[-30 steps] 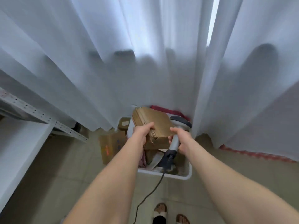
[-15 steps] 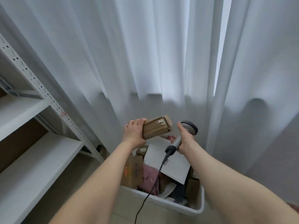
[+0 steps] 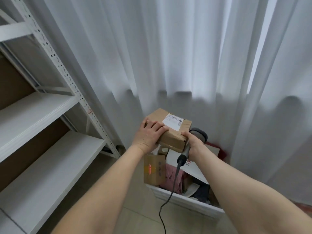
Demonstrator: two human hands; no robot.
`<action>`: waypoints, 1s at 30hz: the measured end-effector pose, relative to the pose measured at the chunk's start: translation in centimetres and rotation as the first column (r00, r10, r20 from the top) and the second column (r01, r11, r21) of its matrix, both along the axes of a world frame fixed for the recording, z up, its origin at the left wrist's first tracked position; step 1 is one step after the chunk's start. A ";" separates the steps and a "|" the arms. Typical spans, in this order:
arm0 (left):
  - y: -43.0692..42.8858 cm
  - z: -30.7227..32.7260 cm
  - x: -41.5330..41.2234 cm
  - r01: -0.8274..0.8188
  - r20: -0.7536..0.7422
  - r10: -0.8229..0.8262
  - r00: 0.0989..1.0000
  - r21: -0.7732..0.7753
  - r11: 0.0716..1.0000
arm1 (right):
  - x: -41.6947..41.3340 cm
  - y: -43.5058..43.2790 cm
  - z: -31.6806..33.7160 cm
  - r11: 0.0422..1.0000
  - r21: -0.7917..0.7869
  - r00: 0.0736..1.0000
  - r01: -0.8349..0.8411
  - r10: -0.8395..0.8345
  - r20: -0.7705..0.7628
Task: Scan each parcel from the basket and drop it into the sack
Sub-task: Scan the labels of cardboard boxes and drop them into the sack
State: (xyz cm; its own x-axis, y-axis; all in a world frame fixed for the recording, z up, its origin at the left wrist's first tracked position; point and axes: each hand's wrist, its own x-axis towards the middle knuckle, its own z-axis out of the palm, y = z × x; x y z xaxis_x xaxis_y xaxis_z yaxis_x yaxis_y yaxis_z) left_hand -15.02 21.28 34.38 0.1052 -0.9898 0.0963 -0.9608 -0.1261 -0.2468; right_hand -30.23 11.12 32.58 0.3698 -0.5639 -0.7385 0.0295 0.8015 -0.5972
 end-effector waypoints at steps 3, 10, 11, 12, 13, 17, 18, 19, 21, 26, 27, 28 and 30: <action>2.3 0.6 2.3 -0.324 -0.429 0.297 0.853 0.011 0.946 | 0.9 1.8 0.4 0.987 -0.133 0.996 0.091 -0.090 0.016; 7.9 3.2 4.9 -0.576 -0.845 0.299 -0.443 0.524 0.627 | 2.4 5.4 1.0 0.947 -0.322 0.996 0.012 0.018 0.091; 8.5 3.0 5.1 -0.575 -0.830 0.246 -0.500 0.531 0.622 | 2.7 5.8 0.9 0.941 -0.337 0.997 0.009 0.018 0.077; 9.0 2.7 5.2 -0.590 -0.829 0.199 -0.523 0.521 0.617 | 2.9 6.2 0.9 0.935 -0.353 0.999 0.009 0.009 0.048; 9.3 2.4 5.2 -0.610 -0.838 0.174 -0.517 0.504 0.612 | 3.1 6.5 0.7 0.928 -0.372 1.000 0.004 -0.001 0.009; 11.0 0.5 5.1 -0.700 -0.898 0.133 -0.420 0.414 0.582 | 3.6 7.9 1.1 0.925 -0.376 0.999 -0.046 0.038 -0.029; 11.5 0.0 5.0 -0.715 -0.901 0.119 -0.416 0.405 0.570 | 3.8 8.4 1.4 0.932 -0.356 0.998 -0.066 0.070 -0.002; 11.9 -0.5 5.0 -0.723 -0.900 0.104 -0.423 0.404 0.561 | 4.0 8.7 1.7 0.936 -0.341 0.994 -0.094 0.106 0.018; 12.7 -1.3 4.9 -0.727 -0.891 0.079 -0.446 0.413 0.550 | 4.7 9.5 2.4 0.931 -0.332 0.983 -0.154 0.178 0.042; 14.0 -2.3 4.7 -0.724 -0.881 0.055 -0.469 0.420 0.547 | 5.9 11.0 3.6 0.910 -0.351 0.972 -0.218 0.235 0.004; 14.2 -2.4 4.8 -0.724 -0.880 0.051 -0.472 0.419 0.548 | 6.0 11.2 3.7 0.905 -0.356 0.969 -0.234 0.249 -0.005; 14.3 -2.5 4.8 -0.724 -0.880 0.049 -0.472 0.419 0.548 | 6.1 11.4 3.8 0.898 -0.362 0.965 -0.251 0.263 -0.018; 14.7 -2.7 4.9 -0.724 -0.875 0.035 -0.482 0.421 0.547 | 6.3 11.7 4.0 0.883 -0.371 0.955 -0.289 0.292 -0.048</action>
